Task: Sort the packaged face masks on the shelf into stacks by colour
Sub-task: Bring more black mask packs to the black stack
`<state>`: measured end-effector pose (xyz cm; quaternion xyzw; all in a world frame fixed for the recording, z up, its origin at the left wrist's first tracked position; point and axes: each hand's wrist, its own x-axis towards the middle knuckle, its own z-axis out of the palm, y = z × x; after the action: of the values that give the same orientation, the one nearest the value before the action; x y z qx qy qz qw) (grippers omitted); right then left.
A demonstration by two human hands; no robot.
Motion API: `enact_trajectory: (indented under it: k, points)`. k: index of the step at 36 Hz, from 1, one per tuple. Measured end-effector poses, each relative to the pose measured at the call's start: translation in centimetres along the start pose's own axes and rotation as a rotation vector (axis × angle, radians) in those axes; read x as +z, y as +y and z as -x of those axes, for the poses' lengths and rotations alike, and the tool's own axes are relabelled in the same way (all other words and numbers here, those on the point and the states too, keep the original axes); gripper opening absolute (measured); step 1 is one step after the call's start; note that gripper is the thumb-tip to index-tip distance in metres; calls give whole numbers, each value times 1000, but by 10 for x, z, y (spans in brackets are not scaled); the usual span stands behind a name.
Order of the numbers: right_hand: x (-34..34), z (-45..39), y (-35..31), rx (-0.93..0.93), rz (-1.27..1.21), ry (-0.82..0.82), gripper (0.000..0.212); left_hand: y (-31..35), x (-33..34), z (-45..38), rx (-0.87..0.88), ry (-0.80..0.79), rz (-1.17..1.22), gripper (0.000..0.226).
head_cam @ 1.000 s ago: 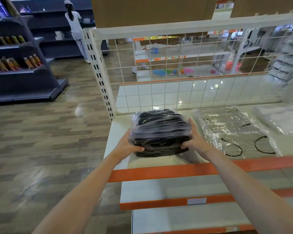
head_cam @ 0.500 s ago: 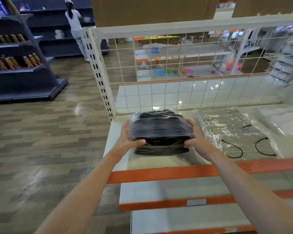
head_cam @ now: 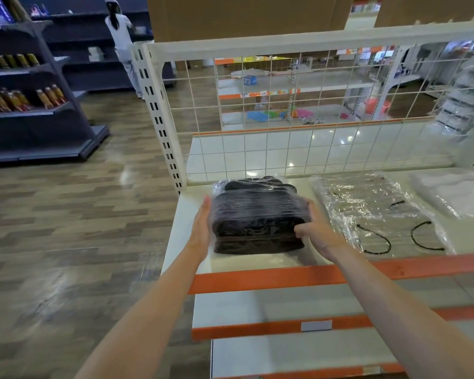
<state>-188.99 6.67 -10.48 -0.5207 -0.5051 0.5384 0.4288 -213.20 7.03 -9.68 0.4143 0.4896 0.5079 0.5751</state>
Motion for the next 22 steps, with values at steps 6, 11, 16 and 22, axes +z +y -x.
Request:
enact_trajectory:
  k: [6,11,16,22]
  points:
    - [6,-3,5,8,-37,10,79,-2,4,-2,-10,-33,-5,57]
    - [1,-5,5,15,-47,33,89,-7,-2,-5,-10,-47,52,57]
    - [10,-7,5,-48,-44,4,87,-3,8,-4,-30,-89,27,49]
    - [1,-4,1,-94,-75,44,83,5,2,-8,58,-1,51,68]
